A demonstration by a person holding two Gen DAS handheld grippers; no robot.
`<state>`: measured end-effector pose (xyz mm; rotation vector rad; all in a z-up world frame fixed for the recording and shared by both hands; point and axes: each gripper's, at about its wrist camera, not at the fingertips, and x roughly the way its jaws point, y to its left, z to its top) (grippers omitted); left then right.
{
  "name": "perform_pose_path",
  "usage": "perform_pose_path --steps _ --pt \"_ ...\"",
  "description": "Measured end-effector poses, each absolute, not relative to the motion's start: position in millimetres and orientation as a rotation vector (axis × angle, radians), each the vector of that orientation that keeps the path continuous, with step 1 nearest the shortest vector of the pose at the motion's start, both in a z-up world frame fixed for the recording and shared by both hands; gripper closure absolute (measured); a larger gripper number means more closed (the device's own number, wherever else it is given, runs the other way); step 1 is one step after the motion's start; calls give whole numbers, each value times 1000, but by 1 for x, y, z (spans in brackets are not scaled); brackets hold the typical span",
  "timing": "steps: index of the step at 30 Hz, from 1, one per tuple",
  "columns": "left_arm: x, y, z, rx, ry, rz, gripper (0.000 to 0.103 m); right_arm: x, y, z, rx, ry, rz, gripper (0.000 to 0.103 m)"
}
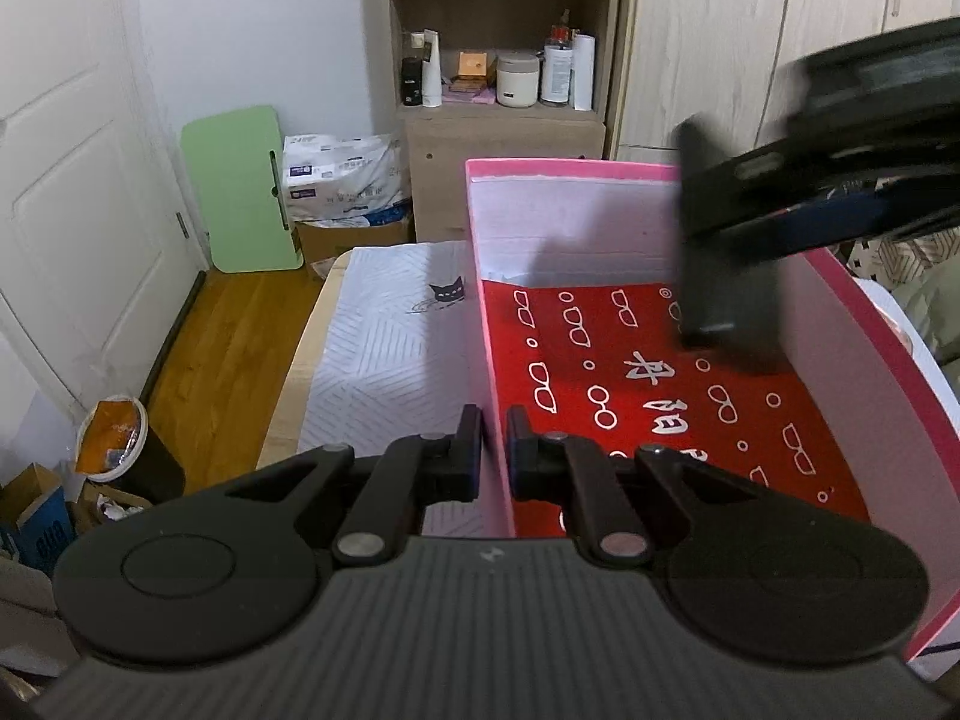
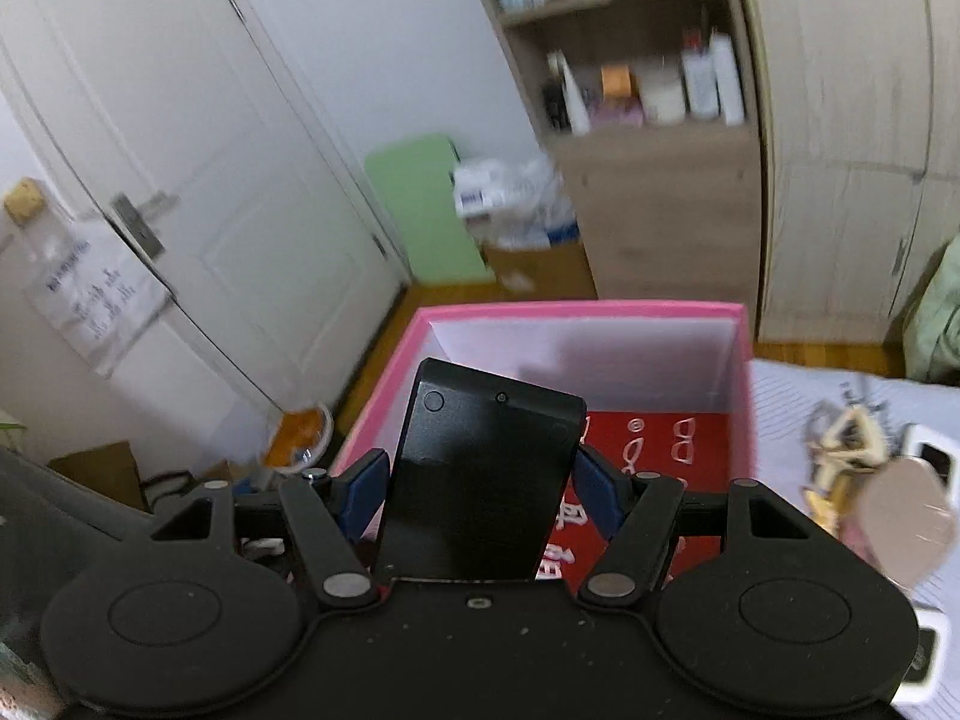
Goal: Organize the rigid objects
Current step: 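Carry the power bank with the right gripper into the pink box and release, then move the right gripper back and grasp the white wifi router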
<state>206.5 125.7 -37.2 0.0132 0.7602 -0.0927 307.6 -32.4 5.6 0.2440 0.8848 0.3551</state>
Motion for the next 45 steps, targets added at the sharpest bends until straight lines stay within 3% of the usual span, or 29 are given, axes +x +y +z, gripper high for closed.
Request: perform_pose_path --steps 7,15,25,30,38,45 --pt "205 125 -38 -5 757 -83 96 377 -3 -52 248 1084 333 32" --pt "205 125 -38 0 761 -83 96 388 -15 -76 456 1156 330 27" --pt "204 123 -37 12 759 -84 96 278 -66 11 390 902 498 20" --pt "204 122 -36 24 759 -83 96 212 -106 25 352 764 469 20" --pt "203 123 -36 17 757 -79 96 141 -167 -30 385 578 144 17" --pt "203 120 -35 30 755 -76 96 130 -182 -73 236 693 19 17"
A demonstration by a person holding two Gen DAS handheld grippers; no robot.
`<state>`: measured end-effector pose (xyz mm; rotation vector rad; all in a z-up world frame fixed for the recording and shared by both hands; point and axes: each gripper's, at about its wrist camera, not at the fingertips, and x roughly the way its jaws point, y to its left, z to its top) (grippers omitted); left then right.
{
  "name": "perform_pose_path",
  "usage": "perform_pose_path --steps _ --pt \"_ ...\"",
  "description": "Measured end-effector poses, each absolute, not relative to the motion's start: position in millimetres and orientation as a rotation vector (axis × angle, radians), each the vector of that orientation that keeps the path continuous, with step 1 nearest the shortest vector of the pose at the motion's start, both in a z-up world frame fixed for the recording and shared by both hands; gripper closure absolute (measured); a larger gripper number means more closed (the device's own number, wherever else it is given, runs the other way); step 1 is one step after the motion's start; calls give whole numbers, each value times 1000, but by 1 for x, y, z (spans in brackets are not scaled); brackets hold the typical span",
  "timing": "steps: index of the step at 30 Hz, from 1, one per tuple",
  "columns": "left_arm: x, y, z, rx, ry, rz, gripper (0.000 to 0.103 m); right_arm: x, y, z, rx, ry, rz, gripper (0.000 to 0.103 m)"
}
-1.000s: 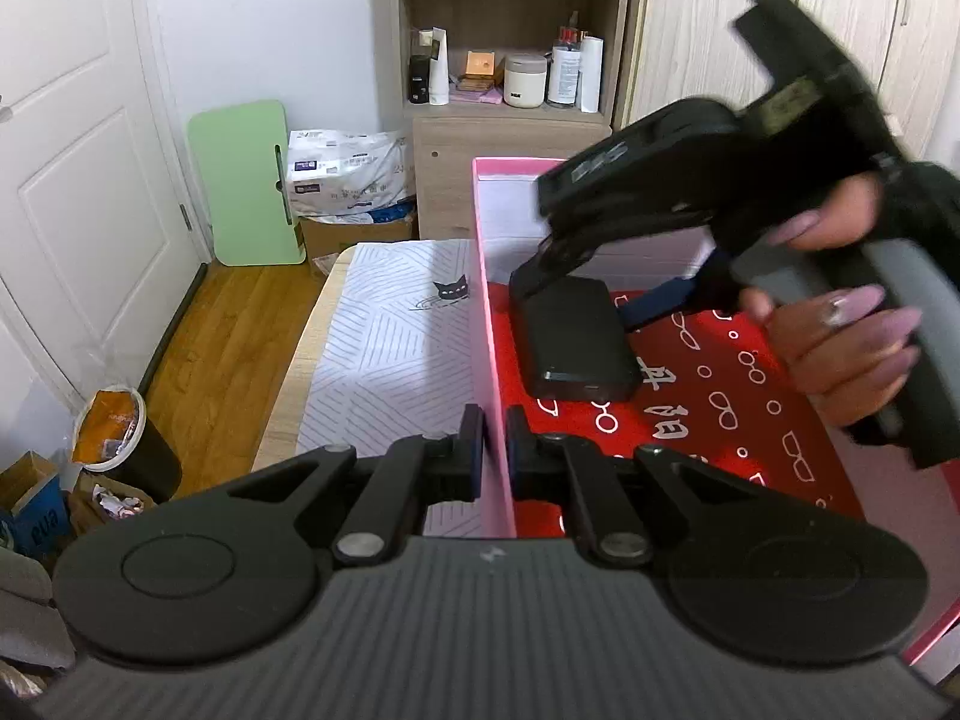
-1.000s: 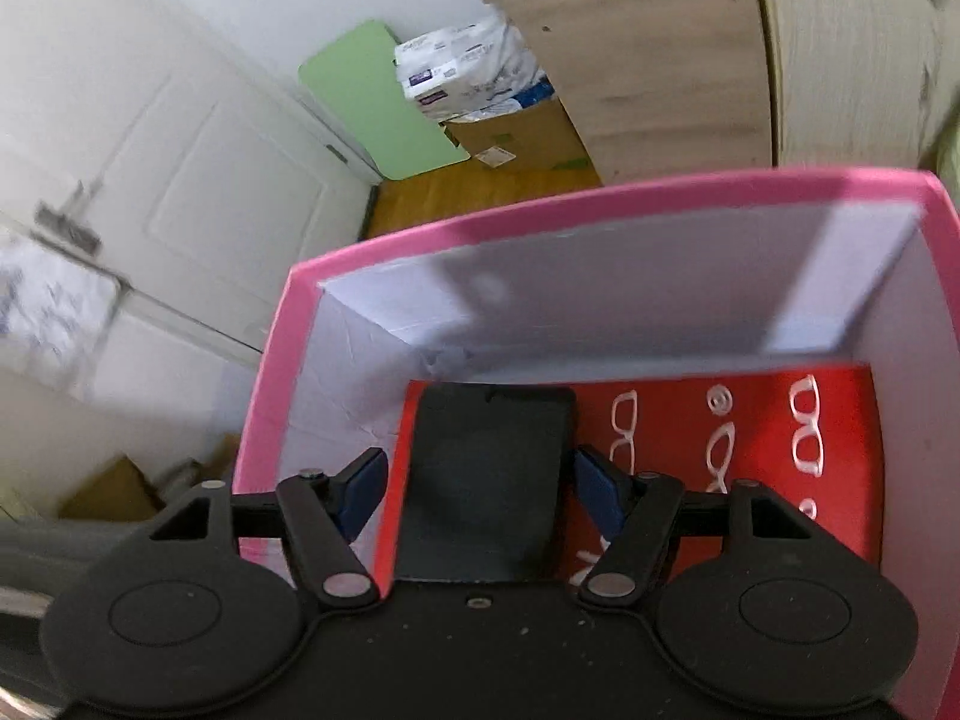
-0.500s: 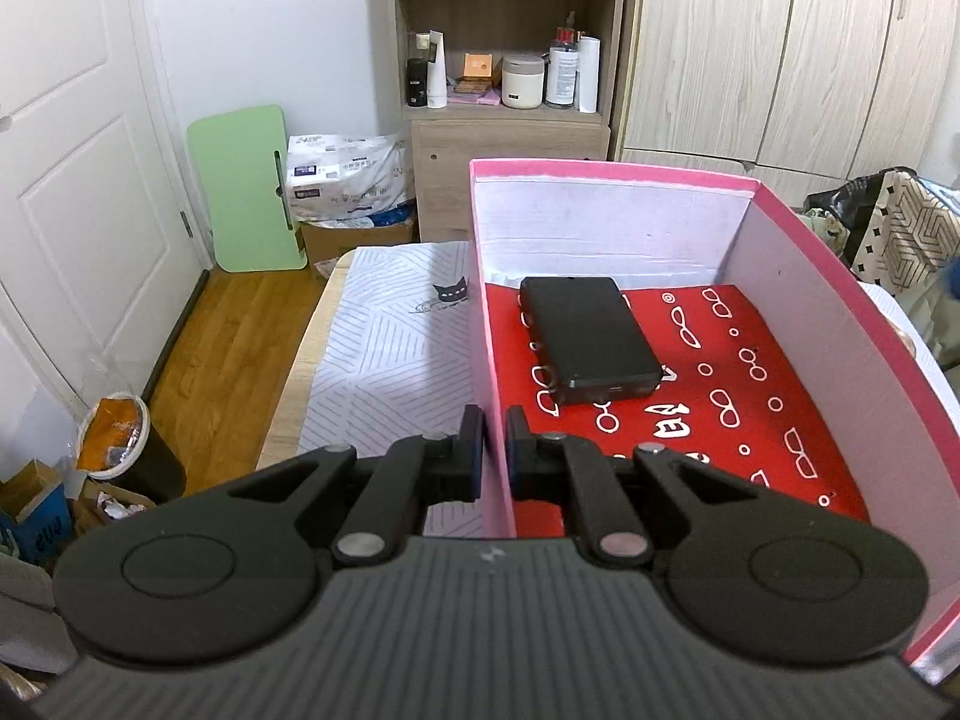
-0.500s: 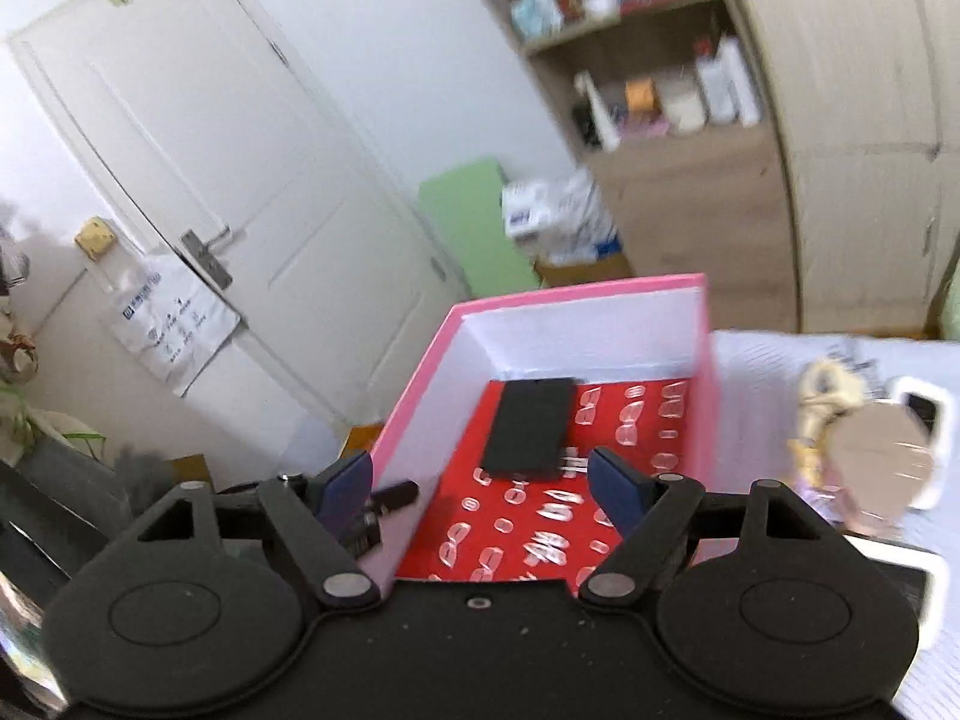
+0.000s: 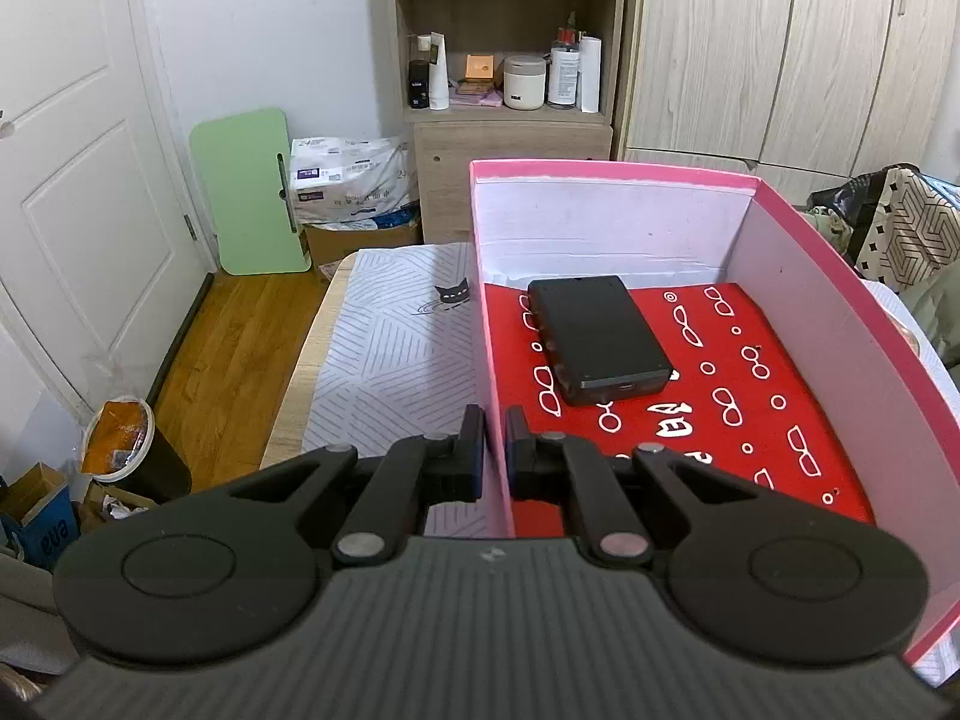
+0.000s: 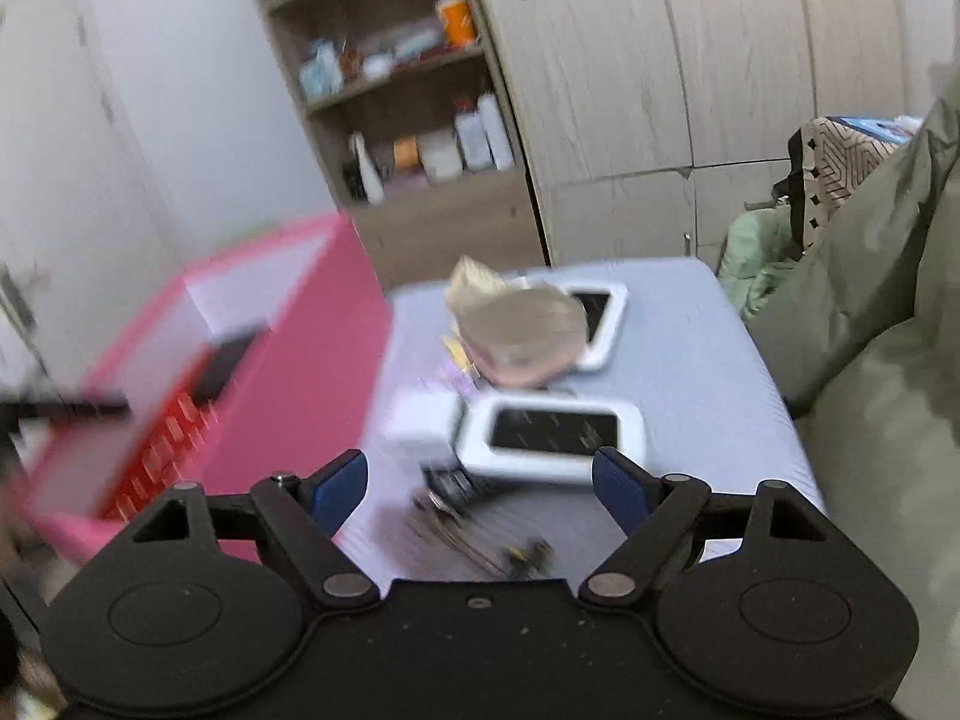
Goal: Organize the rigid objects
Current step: 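Move the right gripper back and grasp the white wifi router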
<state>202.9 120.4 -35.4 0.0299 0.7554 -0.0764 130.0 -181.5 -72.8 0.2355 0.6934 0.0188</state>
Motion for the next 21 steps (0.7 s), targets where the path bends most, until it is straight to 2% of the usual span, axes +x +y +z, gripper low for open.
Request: perform_pose_path --steps 10,13,21 --pt "203 118 -36 52 758 -69 96 148 -190 -89 -106 726 61 17" --pt "204 118 -35 48 762 -73 96 167 -205 -87 -259 770 218 18" --pt "205 116 -36 57 768 -63 96 219 -222 -93 -446 902 569 24"
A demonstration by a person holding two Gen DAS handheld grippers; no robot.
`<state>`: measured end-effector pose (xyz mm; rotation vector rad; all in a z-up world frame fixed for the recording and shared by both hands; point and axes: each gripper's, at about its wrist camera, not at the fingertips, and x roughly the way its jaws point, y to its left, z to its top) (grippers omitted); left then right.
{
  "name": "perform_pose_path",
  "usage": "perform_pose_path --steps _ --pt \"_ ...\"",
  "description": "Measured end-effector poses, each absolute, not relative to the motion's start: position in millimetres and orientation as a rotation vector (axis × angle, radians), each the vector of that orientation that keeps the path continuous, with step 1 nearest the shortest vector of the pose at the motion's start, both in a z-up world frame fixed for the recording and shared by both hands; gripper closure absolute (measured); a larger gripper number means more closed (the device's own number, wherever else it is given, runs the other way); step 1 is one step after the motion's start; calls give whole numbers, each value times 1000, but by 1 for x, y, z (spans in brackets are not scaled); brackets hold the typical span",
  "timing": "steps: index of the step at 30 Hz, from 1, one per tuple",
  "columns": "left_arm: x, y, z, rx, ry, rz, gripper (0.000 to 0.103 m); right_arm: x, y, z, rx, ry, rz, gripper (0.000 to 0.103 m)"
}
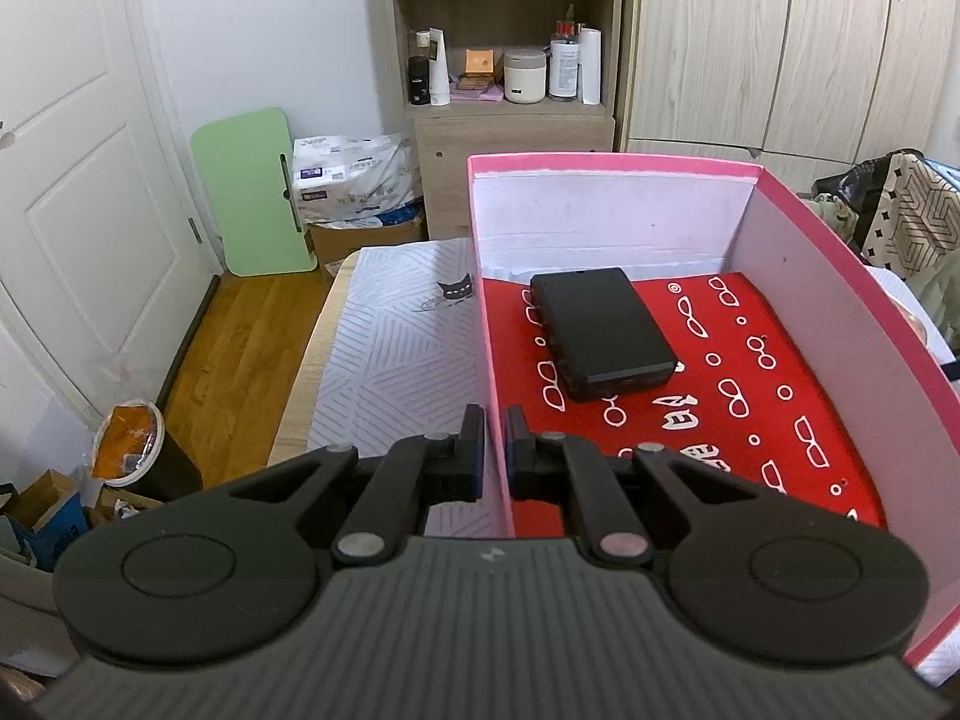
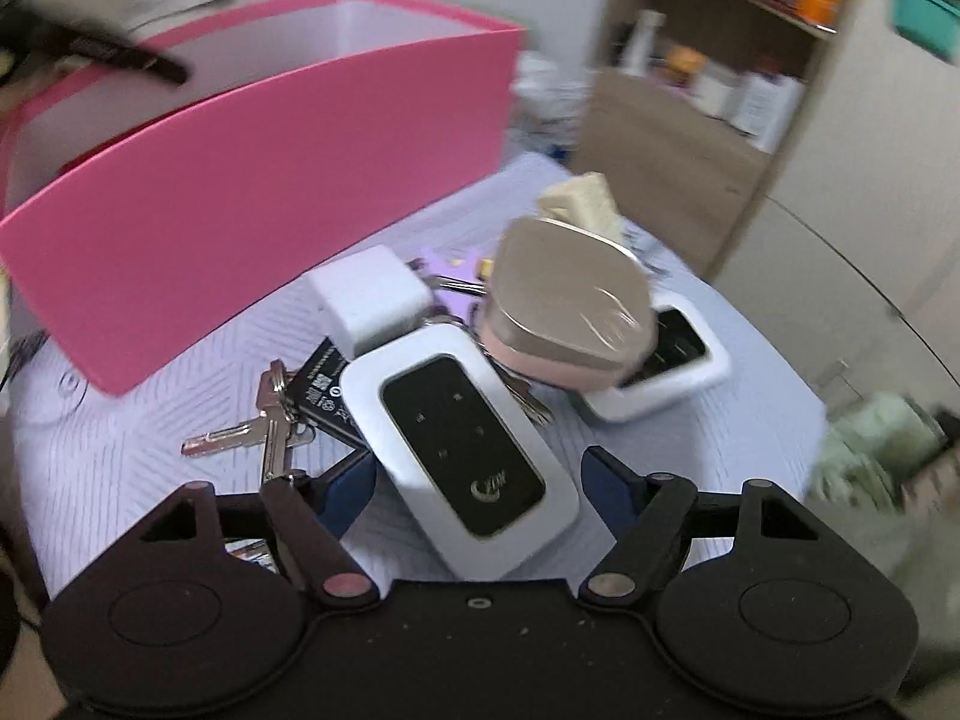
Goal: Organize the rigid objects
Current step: 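Move the right gripper back and grasp the white wifi router, then carry the white router with the right gripper into the box and release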
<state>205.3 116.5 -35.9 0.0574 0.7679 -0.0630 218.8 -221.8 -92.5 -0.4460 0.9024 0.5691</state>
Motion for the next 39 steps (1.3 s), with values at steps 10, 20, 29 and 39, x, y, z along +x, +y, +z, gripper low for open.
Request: perform_pose_path --steps 10,20,29,39 --pt "205 114 -36 69 766 -53 96 236 -215 -100 -347 961 644 29" --pt "204 115 -36 65 764 -58 96 206 -215 -96 -128 1009 458 34" --pt "203 116 -36 58 762 -58 96 208 -213 -98 -89 975 446 36" --pt "203 118 -36 52 759 -56 96 174 -206 -52 -30 802 367 37"
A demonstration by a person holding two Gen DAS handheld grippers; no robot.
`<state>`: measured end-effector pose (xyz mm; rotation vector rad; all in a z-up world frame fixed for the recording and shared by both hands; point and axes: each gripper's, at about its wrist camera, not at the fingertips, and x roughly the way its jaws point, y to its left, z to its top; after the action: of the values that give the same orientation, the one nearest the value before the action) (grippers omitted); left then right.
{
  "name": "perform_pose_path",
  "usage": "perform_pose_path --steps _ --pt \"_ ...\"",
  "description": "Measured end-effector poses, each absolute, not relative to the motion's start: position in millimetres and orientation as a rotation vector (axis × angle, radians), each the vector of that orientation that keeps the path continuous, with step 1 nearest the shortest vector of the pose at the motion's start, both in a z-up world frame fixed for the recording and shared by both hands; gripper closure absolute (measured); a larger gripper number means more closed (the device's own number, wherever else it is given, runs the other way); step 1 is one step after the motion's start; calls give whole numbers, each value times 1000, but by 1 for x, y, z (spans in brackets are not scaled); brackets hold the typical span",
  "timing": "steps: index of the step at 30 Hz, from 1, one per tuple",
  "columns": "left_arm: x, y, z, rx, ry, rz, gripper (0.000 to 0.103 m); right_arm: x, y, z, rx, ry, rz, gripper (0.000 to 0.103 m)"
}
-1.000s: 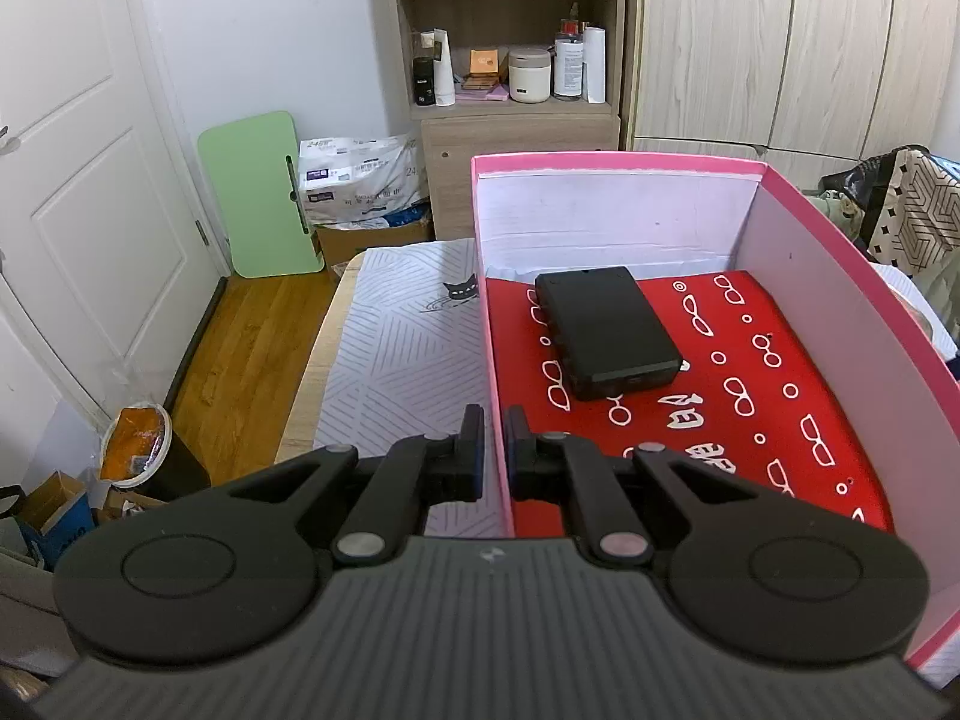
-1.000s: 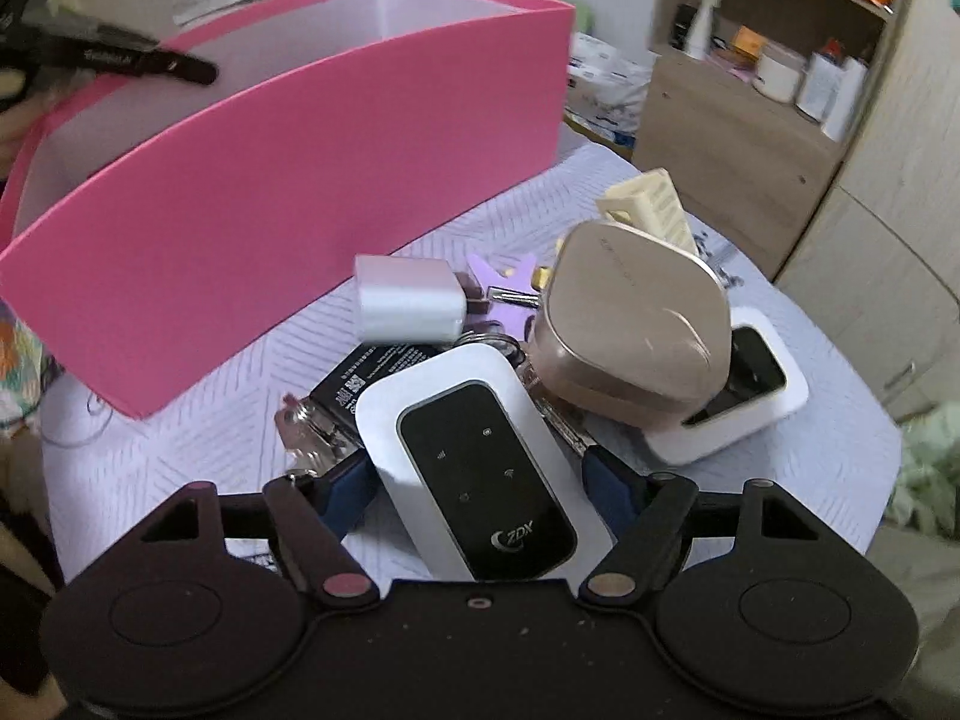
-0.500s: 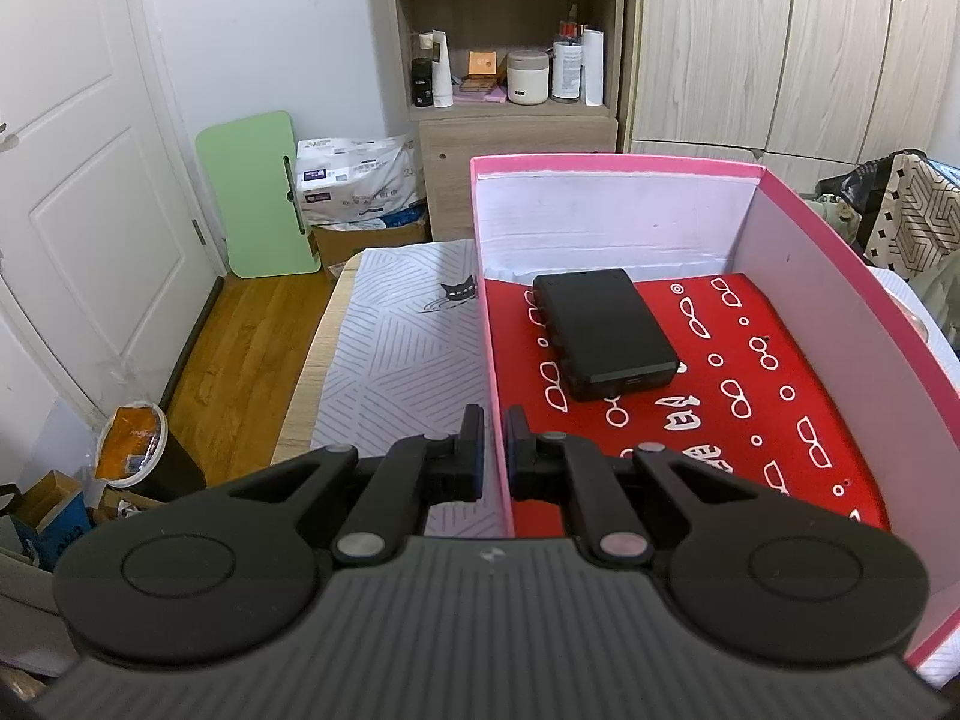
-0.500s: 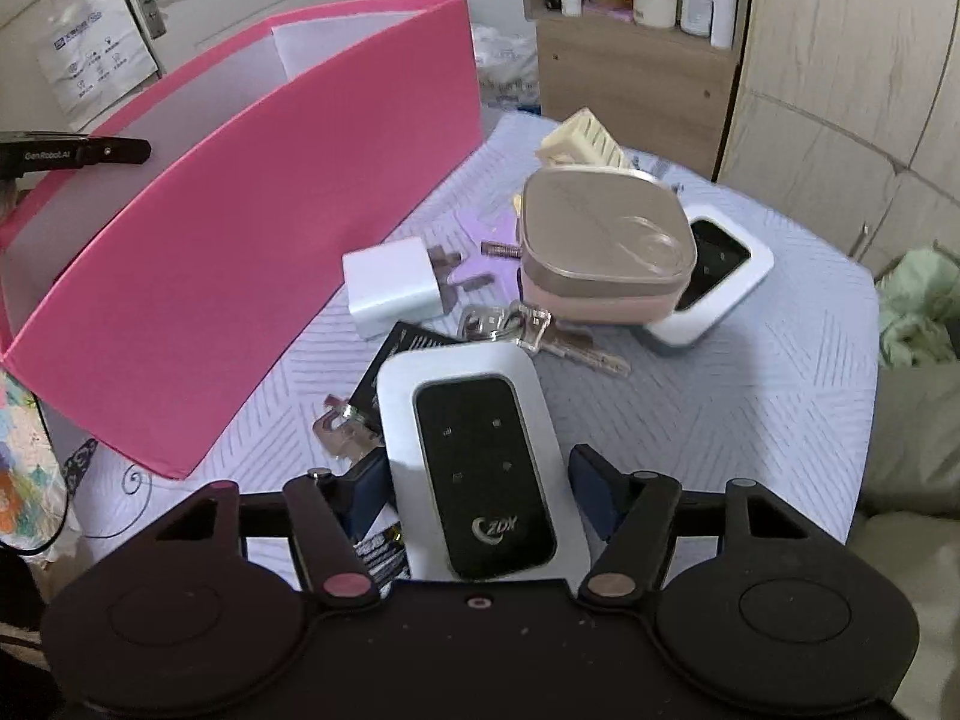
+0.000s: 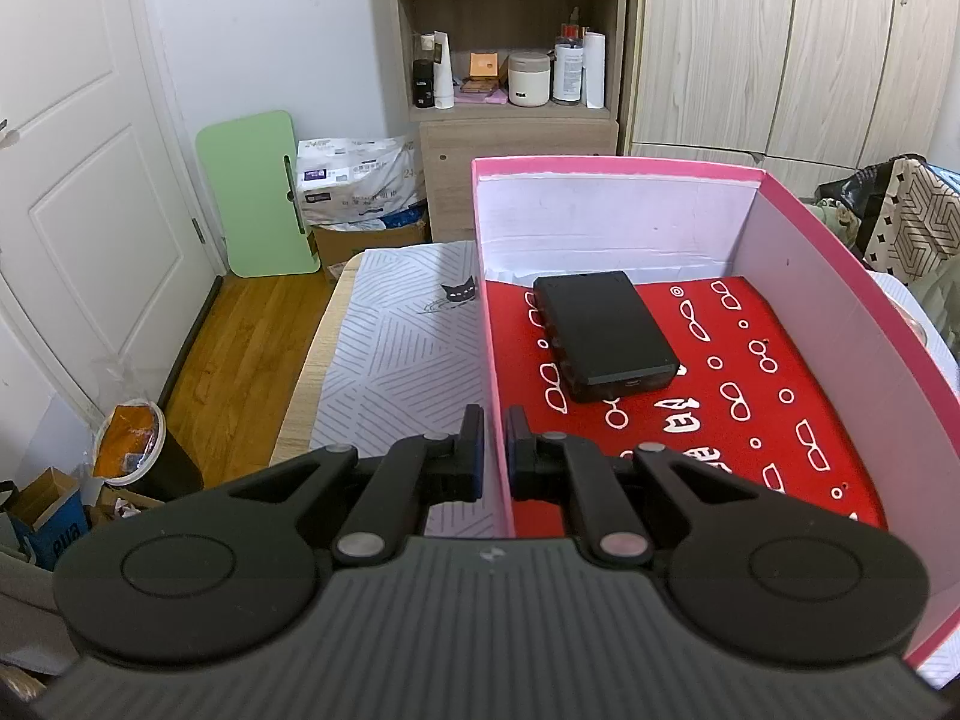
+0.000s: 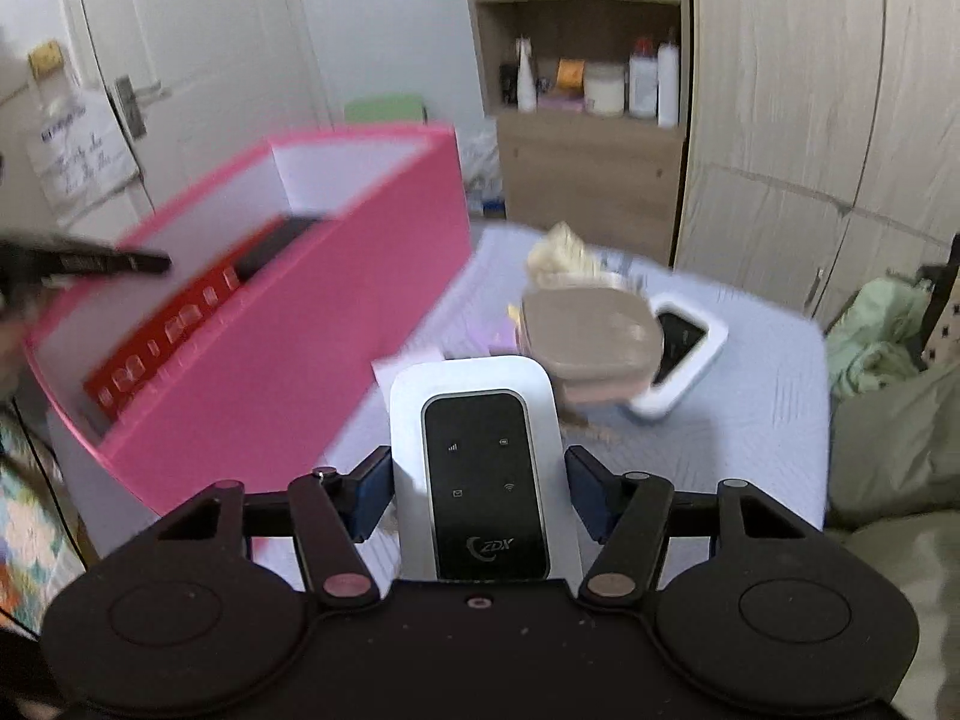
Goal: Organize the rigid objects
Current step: 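Carry the white router with the right gripper into the box and release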
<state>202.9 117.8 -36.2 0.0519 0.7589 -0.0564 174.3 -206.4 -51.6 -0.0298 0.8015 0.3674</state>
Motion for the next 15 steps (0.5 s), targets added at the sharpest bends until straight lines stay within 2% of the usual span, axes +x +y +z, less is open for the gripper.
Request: perform_pose_path --steps 8,12,15 --pt "199 116 -34 55 728 -38 95 172 -160 33 -46 582 553 36" --pt "199 117 -34 47 726 -38 95 202 -114 44 -90 621 571 36" --pt "198 119 -34 40 726 -43 95 228 -74 33 -245 624 508 36"
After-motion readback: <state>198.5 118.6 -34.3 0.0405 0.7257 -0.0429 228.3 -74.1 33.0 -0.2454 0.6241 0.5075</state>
